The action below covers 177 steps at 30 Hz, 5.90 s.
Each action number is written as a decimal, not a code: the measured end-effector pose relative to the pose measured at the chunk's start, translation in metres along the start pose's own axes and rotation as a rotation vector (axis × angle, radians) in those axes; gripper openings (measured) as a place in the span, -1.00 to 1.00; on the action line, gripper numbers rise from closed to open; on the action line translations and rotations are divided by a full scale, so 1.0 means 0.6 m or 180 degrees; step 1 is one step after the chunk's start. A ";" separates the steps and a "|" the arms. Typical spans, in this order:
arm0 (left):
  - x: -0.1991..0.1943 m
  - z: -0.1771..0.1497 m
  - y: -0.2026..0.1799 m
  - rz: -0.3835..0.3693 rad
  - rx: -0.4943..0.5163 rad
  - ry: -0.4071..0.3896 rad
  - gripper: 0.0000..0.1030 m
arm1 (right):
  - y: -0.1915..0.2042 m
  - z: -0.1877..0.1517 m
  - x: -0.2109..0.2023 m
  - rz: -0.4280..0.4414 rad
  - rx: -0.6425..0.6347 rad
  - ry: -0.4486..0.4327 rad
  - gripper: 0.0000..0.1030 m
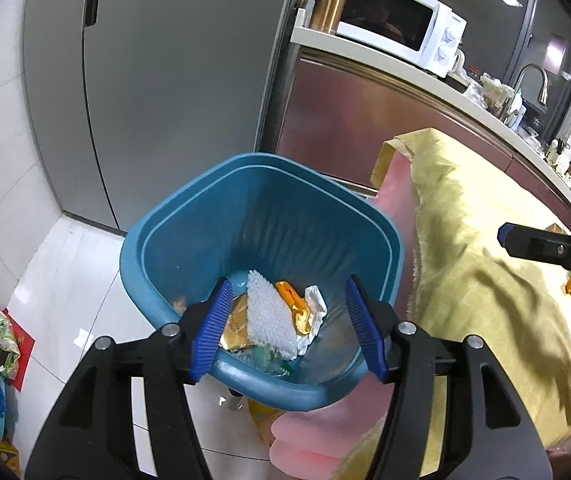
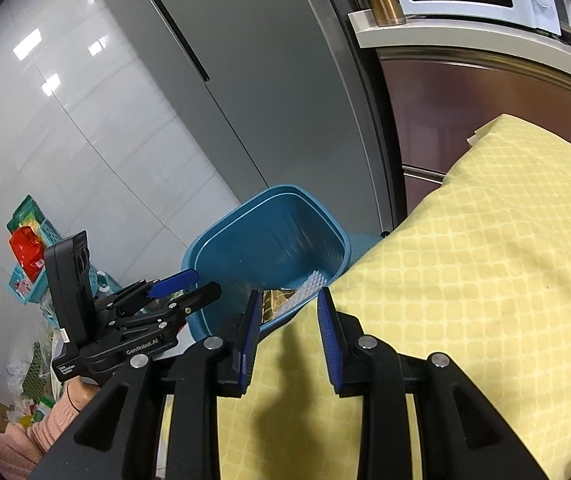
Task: Collect trash
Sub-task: 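Move both open grippers back over the table, then grasp the second orange peel with the left gripper while the right gripper grasps the blue-dotted paper cup rim, then carry the orange peel and paper cup over the blue bin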
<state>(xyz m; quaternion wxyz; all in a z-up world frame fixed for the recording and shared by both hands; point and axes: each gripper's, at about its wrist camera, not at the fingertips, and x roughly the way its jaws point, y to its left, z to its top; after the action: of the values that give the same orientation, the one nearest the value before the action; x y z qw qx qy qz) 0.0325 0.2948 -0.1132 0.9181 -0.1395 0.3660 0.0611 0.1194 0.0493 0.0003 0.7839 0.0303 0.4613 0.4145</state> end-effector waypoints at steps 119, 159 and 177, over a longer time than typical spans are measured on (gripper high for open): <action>0.025 -0.052 -0.565 -0.1678 0.1893 0.0453 -0.78 | -0.396 -0.351 -0.374 0.0342 0.3388 -0.2811 -0.21; -0.054 -0.037 -0.398 -0.1483 0.1530 0.0195 -0.68 | -0.193 -0.228 -0.305 -0.0072 0.1315 -0.1479 -0.95; -0.012 -0.051 -0.384 -0.1457 0.1325 0.0399 -0.79 | -0.149 -0.208 -0.258 -0.0065 0.1038 -0.1141 -0.95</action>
<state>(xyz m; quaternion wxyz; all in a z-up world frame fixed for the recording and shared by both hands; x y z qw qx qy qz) 0.0563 0.0654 -0.0807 0.8925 -0.0308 0.3857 -0.2320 0.0459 -0.1558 -0.0018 0.8421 0.2249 0.3759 0.3146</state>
